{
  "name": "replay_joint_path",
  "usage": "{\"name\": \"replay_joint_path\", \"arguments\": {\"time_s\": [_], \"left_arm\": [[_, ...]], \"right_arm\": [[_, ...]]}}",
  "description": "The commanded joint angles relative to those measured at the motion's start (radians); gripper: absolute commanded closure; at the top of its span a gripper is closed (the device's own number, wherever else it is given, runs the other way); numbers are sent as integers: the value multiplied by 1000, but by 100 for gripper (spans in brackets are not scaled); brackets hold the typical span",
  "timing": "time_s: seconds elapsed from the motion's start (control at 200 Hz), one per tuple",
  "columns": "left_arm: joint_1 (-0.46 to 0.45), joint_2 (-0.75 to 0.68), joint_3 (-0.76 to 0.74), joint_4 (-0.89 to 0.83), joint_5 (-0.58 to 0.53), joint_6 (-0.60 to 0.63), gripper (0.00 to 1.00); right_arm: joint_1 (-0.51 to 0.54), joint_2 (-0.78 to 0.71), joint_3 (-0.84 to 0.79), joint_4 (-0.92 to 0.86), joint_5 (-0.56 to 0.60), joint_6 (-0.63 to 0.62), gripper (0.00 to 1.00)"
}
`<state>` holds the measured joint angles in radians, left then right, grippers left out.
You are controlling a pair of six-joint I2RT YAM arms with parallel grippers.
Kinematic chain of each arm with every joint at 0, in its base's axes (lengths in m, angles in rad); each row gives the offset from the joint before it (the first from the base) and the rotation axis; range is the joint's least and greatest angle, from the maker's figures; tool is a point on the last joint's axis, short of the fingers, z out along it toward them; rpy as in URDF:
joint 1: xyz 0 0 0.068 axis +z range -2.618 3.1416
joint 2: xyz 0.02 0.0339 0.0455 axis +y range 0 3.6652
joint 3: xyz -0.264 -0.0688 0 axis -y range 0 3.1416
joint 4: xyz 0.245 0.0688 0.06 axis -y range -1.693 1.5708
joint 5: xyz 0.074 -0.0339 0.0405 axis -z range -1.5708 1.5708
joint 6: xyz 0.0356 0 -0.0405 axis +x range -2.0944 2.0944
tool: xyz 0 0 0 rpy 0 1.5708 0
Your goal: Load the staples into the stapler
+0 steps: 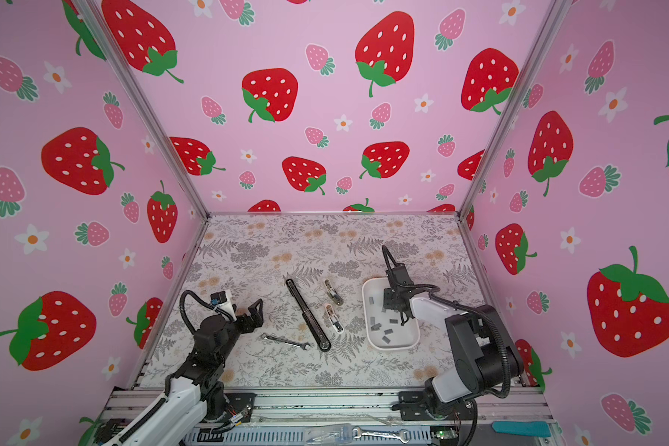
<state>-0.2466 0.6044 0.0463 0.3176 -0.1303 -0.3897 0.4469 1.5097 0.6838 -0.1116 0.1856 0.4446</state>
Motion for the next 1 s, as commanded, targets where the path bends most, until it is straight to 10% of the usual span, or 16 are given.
{"name": "replay_joint_path", "arguments": {"time_s": [0.0,0.74,0.996], "left_arm": [[3,-10,26,22,-3,1,1],[3,-11,25,21,-3,0,1],[3,-11,26,21,-2,2,1]], "right_arm": [[9,26,0,-19,-6,3,60],[29,5,13,-70,32,19,57],[29,16,13,-65,12,21,74]]}}
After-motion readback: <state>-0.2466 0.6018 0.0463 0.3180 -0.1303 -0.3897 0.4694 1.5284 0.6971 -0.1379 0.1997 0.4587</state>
